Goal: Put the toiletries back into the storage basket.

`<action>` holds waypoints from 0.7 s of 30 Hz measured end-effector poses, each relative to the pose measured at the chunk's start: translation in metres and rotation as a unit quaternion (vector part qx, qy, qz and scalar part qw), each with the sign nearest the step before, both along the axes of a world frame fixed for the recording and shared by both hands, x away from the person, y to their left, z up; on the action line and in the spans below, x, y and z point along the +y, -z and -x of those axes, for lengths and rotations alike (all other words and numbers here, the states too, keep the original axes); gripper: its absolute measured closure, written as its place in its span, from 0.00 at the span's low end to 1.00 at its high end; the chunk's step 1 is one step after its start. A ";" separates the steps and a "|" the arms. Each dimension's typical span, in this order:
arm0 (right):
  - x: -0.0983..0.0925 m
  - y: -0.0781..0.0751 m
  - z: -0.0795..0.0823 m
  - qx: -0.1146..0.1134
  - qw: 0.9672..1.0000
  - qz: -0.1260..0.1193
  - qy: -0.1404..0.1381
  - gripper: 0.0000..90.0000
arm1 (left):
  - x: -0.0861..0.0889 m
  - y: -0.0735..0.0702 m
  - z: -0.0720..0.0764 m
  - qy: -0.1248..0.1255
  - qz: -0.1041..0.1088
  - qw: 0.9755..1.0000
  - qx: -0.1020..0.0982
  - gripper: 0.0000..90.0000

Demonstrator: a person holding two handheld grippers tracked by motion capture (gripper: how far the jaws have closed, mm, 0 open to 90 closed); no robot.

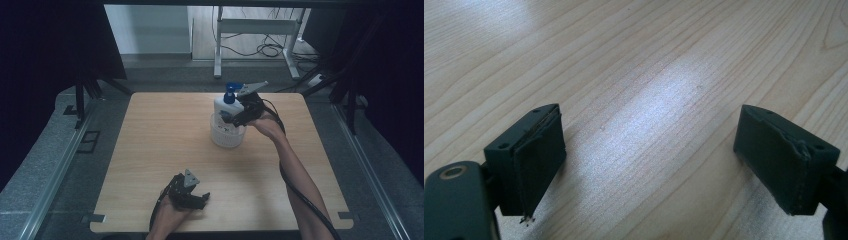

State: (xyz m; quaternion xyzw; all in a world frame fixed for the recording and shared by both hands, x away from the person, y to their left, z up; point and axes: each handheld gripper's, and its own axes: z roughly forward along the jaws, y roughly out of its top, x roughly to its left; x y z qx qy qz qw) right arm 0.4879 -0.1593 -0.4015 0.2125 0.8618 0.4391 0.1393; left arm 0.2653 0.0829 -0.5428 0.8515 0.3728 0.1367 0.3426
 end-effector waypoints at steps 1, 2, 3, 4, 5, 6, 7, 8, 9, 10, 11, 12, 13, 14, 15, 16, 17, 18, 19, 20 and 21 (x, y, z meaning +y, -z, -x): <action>0.000 -0.001 0.001 0.000 1.000 0.000 0.000 0.00 | 0.000 0.000 0.000 0.000 0.000 1.000 0.000 0.14; 0.000 -0.001 0.001 -0.001 1.000 0.002 0.002 0.00 | 0.000 0.000 0.000 0.000 0.000 1.000 0.000 0.14; -0.001 -0.001 0.002 0.000 1.000 0.002 0.002 0.00 | 0.000 0.000 0.000 0.000 0.000 1.000 0.000 0.14; -0.002 -0.002 0.002 0.000 1.000 0.002 0.001 0.00 | 0.000 0.000 0.000 -0.001 0.000 1.000 0.000 0.14; -0.002 -0.002 0.002 0.001 1.000 0.002 0.002 0.00 | 0.000 0.000 0.000 0.000 0.000 1.000 0.000 0.14; -0.003 -0.002 0.002 0.000 1.000 0.001 0.003 0.00 | 0.000 0.000 0.000 -0.002 0.001 1.000 0.001 0.14; -0.004 -0.001 0.003 0.001 1.000 -0.001 0.003 0.00 | 0.000 0.000 0.000 -0.002 0.001 1.000 0.001 0.14; -0.005 -0.001 0.003 0.002 1.000 -0.003 0.004 0.00 | 0.000 0.000 0.000 -0.002 0.001 1.000 0.001 0.14; -0.006 -0.001 0.003 0.001 1.000 -0.006 0.004 0.00 | 0.000 0.000 0.000 -0.002 0.002 1.000 0.001 0.14; -0.007 -0.001 0.004 0.001 1.000 -0.008 0.004 0.00 | 0.000 0.000 0.000 -0.002 0.002 1.000 0.001 0.14; -0.008 -0.001 0.004 0.000 1.000 -0.011 0.004 0.00 | 0.000 0.000 0.000 -0.002 0.001 1.000 0.001 0.14; -0.009 -0.002 0.005 0.001 1.000 -0.011 0.004 0.00 | 0.000 0.000 0.000 -0.002 0.001 1.000 0.001 0.14; -0.010 -0.002 0.005 -0.001 1.000 -0.011 0.003 0.00 | 0.000 0.000 0.000 -0.002 0.001 1.000 0.001 0.14; -0.010 -0.002 0.006 -0.003 1.000 -0.011 0.003 0.00 | 0.000 0.000 0.000 -0.002 0.001 1.000 0.001 0.14; -0.011 -0.003 0.006 -0.003 1.000 -0.012 0.003 0.00 | 0.000 0.000 0.000 -0.002 0.002 1.000 0.001 0.14; -0.012 -0.003 0.007 -0.004 1.000 -0.014 0.003 0.00 | 0.000 0.000 0.000 -0.002 0.002 1.000 0.001 0.14; -0.013 -0.004 0.008 -0.005 1.000 -0.014 0.003 0.00 | 0.000 0.000 0.000 -0.002 0.002 1.000 0.001 0.14; -0.014 -0.005 0.009 -0.006 1.000 -0.014 0.003 0.00 | 0.000 0.000 0.000 -0.003 0.002 1.000 0.001 0.14; -0.014 -0.006 0.009 -0.007 1.000 -0.015 0.003 0.00 | 0.000 0.000 0.000 -0.003 0.002 1.000 0.001 0.14; -0.015 -0.006 0.010 -0.008 1.000 -0.014 0.002 0.00 | -0.001 0.000 0.000 -0.003 0.002 1.000 0.001 0.14; -0.016 -0.007 0.011 -0.008 1.000 -0.014 0.003 0.00 | -0.001 0.000 0.000 -0.003 0.002 1.000 0.001 0.14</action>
